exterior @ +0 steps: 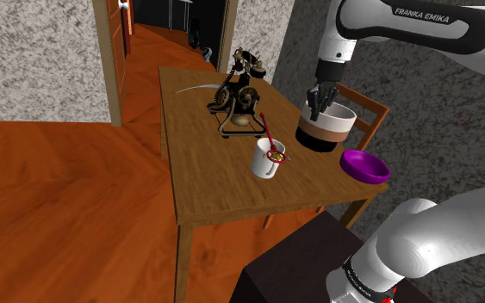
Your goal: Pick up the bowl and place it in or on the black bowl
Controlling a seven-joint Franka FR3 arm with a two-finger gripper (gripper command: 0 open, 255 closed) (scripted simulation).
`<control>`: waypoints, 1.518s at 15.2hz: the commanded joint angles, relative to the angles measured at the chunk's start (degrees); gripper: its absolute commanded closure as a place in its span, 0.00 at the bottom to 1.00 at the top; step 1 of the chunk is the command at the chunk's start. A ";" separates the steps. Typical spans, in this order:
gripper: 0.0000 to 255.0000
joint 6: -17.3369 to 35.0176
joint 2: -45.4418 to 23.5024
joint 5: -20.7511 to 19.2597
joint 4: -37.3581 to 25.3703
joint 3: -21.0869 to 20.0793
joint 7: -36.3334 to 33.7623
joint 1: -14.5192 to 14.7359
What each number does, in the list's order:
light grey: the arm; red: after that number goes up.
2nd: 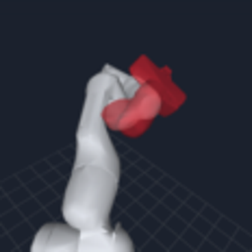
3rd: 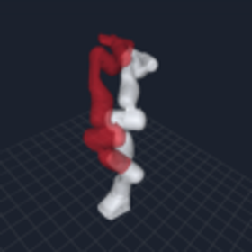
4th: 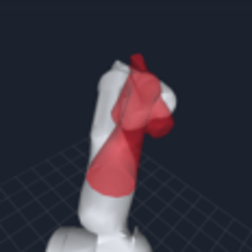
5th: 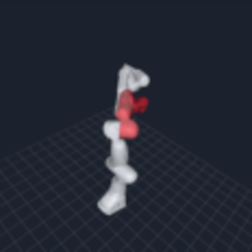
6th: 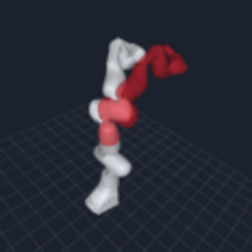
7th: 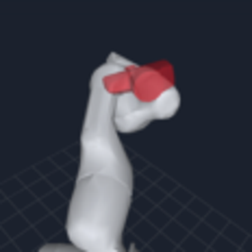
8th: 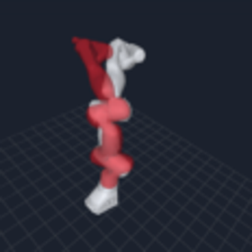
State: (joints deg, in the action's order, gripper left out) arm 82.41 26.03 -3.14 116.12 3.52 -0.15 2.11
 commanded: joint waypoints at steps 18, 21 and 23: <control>1.00 5.86 -12.05 -3.21 -7.03 9.12 12.66 -3.99; 1.00 8.17 -11.78 -3.29 -4.45 9.18 12.48 -4.04; 1.00 9.71 -11.66 -3.34 -2.79 9.23 12.38 -4.07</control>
State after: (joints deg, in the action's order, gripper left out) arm 91.31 14.18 -6.42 112.42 12.71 12.26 -1.92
